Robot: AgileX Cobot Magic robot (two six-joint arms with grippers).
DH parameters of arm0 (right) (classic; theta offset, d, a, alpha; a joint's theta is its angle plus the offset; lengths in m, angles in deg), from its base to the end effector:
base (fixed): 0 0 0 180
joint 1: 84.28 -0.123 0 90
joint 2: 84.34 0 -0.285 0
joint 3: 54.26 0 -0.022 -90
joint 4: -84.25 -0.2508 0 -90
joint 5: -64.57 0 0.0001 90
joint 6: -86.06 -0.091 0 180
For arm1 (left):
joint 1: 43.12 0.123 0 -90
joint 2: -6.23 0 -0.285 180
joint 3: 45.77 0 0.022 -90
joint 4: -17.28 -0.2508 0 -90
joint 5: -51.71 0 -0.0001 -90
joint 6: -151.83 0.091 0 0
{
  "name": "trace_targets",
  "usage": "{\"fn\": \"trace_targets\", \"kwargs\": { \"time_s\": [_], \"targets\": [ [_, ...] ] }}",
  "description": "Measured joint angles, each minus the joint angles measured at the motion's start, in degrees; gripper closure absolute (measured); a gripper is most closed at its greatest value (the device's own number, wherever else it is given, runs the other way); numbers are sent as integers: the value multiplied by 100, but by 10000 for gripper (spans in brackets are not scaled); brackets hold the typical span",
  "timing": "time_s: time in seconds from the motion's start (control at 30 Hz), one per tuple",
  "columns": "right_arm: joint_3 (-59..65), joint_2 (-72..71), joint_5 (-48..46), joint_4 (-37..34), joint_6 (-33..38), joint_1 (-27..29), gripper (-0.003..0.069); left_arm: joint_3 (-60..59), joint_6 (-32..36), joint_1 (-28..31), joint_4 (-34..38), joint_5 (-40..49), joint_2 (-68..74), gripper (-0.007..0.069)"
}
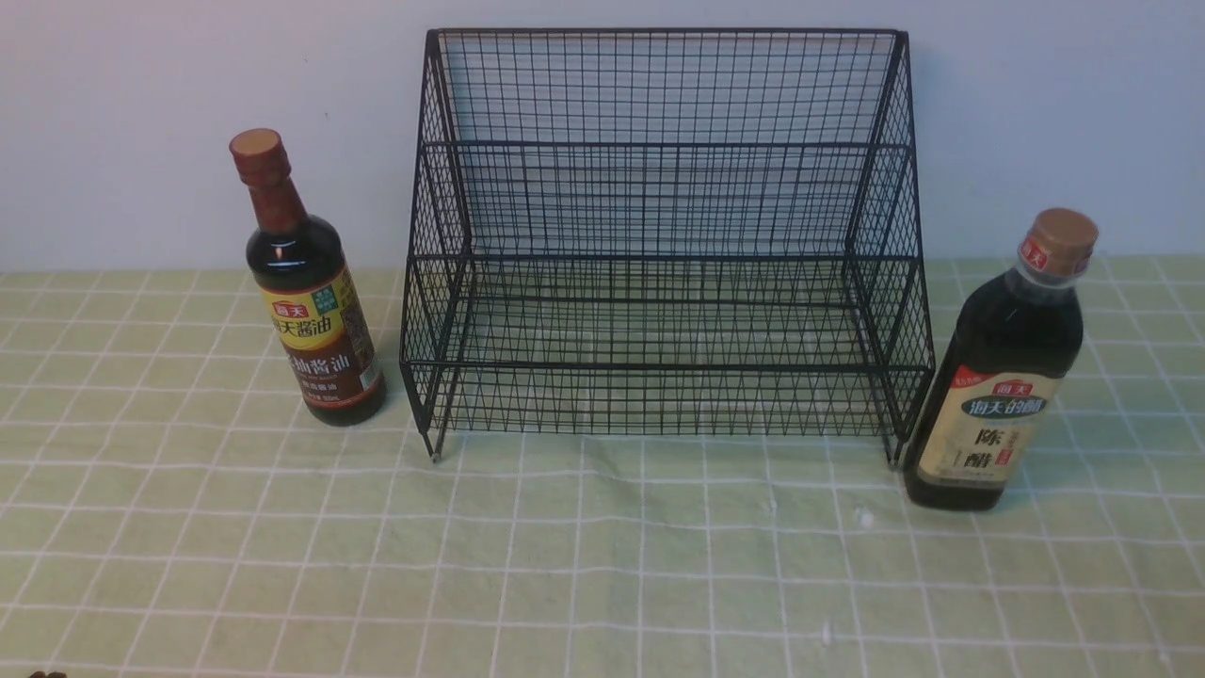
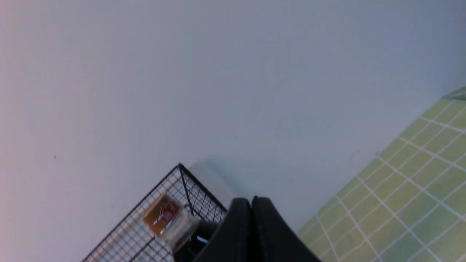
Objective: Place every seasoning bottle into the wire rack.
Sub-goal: Use the right arm to grab the condiment bottle closest to it
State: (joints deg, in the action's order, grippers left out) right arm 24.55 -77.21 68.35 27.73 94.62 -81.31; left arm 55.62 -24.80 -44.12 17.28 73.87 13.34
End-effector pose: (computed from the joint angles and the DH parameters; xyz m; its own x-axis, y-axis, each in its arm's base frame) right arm 0.0558 -0.0078 0.2078 0.1506 0.7341 -0.6622 -0.0081 0.6707 0.7417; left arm 0.0522 -0.0009 0.1709 -0.3054 0.0641 -0.9501 0.0355 0.9978 0.0559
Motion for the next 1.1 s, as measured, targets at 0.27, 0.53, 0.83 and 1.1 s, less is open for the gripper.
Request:
{"fn": "trace_targets", "kwargs": {
  "time_s": [0.27, 0.53, 0.83, 1.1],
  "targets": [
    [-1172, 450, -1183, 636, 731, 0, 673, 0, 0, 0, 0, 0, 0, 631],
    [-4099, 3442, -4283, 1933, 1100, 0, 671, 0, 0, 0, 0, 0, 0, 631],
    [-6826, 6076, -6278, 3526, 652, 0, 669, 0, 0, 0, 0, 0, 0, 631],
    [-7804, 7007, -6458, 3778, 824, -522, 633, 0, 0, 0, 0, 0, 0, 631]
  ]
}}
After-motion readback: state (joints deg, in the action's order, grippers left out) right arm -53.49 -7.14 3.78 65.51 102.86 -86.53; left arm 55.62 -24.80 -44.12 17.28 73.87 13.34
